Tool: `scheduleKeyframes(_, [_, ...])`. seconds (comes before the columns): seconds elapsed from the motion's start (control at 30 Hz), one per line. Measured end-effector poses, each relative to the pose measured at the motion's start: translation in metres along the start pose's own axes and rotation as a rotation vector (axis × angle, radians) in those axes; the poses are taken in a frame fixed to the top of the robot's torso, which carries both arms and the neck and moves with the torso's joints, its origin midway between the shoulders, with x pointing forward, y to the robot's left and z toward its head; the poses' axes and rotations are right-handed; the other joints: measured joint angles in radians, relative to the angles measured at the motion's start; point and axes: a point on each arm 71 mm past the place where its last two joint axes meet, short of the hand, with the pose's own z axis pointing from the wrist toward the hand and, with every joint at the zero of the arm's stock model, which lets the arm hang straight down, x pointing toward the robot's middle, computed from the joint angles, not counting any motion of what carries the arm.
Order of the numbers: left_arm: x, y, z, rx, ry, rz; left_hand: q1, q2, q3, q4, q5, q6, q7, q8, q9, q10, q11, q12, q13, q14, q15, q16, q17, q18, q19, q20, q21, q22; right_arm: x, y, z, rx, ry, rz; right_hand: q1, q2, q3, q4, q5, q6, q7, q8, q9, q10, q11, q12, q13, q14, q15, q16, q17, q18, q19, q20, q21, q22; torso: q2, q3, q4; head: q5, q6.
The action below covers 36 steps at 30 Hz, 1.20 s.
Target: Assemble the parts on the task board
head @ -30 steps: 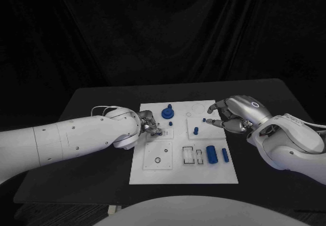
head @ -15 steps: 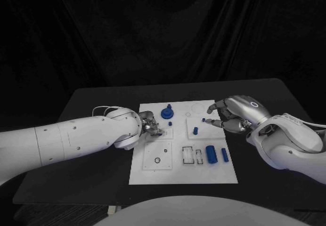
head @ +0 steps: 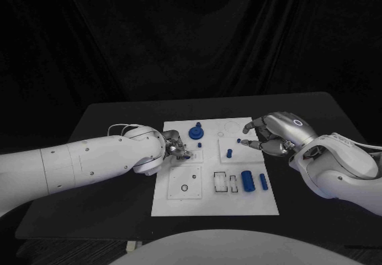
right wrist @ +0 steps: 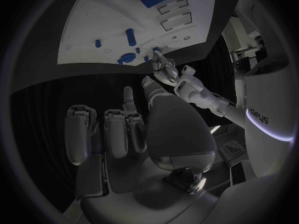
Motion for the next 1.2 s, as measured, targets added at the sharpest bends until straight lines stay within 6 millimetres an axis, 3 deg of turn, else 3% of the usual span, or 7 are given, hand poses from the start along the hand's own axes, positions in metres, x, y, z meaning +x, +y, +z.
scheduleKeyframes(0.17, [0.0009,0.0012,0.0000,-0.003,0.007,0.002,-0.020,-0.003,-0.029,0.024,-0.001,0.008,0.001,0.001,0.005,0.000,0.000,0.000,0.000,0.000,0.000,0.000,0.000,0.000,0.000,0.000,-0.003,0.000,0.0010,-0.0003,-0.0003,0.001,0.004,0.000,0.000,0.000,0.000,0.000,0.000,0.000,0.000,0.000,0.000,0.000,0.000,0.000,0.000,0.000,0.000,0.000,0.000,0.000,0.000,0.000,0.000,0.000,0.000,-0.0001,0.0005,0.003,0.000])
scheduleKeyframes(0.33, [0.0025,0.0029,0.0001,-0.005,0.016,0.005,-0.060,0.013,-0.076,0.070,-0.001,0.009,0.000,0.032,0.038,0.000,0.000,0.000,0.000,0.000,0.000,0.000,0.000,0.000,0.000,0.000,-0.012,0.000,0.0014,-0.0005,-0.0002,0.002,0.006,0.000,0.000,0.000,0.000,0.000,0.000,0.000,0.000,0.000,0.000,0.000,0.000,0.000,0.000,0.000,0.000,0.000,0.000,0.000,0.000,0.000,0.000,0.000,0.000,-0.0001,0.0006,0.005,0.000])
scheduleKeyframes(0.43, [0.0030,0.0032,0.0002,-0.003,0.021,0.007,-0.071,0.024,-0.087,0.094,0.023,0.001,0.003,0.047,0.068,0.000,0.000,-0.008,0.000,0.000,0.000,0.000,0.000,0.002,-0.010,-0.001,-0.022,0.000,0.0016,-0.0006,-0.0001,0.002,0.007,-0.001,0.000,0.000,0.000,0.000,0.000,0.000,0.000,0.000,0.000,0.000,0.000,0.000,0.000,0.000,0.000,0.000,0.000,0.000,0.000,0.000,0.000,0.000,0.000,-0.0001,0.0005,0.005,0.000])
scheduleKeyframes(0.5, [0.0030,0.0033,0.0004,-0.001,0.024,0.008,-0.069,0.026,-0.087,0.094,0.033,-0.004,0.002,0.051,0.077,0.000,0.000,-0.008,0.000,0.000,0.000,0.000,0.000,0.016,-0.010,-0.001,-0.022,0.000,0.0018,-0.0006,0.0000,0.002,0.007,-0.001,0.000,0.000,0.000,0.000,0.000,0.000,0.000,0.000,0.000,0.000,0.000,0.000,0.000,0.000,0.000,0.000,0.000,0.000,0.000,0.000,0.000,0.000,-0.001,-0.0001,0.0004,0.005,0.000])
scheduleKeyframes(1.03, [0.0029,0.0036,0.0015,0.021,0.040,-0.012,-0.067,0.036,-0.101,0.116,0.041,-0.027,0.007,0.060,0.105,0.000,0.000,-0.012,0.000,0.000,0.000,0.000,0.000,0.016,-0.021,0.003,-0.037,0.000,0.0040,-0.0012,0.0007,0.003,0.014,-0.002,0.000,0.000,0.000,0.000,0.000,0.007,0.000,0.000,0.000,0.000,0.000,0.000,0.000,0.000,0.000,0.000,0.000,0.000,0.000,0.000,0.000,0.000,0.000,0.0004,-0.0002,0.003,0.000])
scheduleKeyframes(1.2, [0.0032,0.0022,0.0015,0.041,0.042,-0.017,-0.067,0.036,-0.101,0.116,0.066,-0.034,0.007,0.064,0.116,0.000,0.000,-0.015,0.000,0.000,0.000,0.000,0.000,0.016,-0.025,0.007,-0.042,0.000,0.0060,-0.0008,0.0002,0.003,0.021,-0.001,0.004,-0.004,0.002,0.002,0.000,0.007,0.000,0.000,0.000,0.000,0.000,0.000,0.000,0.000,0.000,0.000,0.000,0.000,0.000,0.000,0.000,0.000,0.000,0.0004,-0.0005,0.003,0.000])
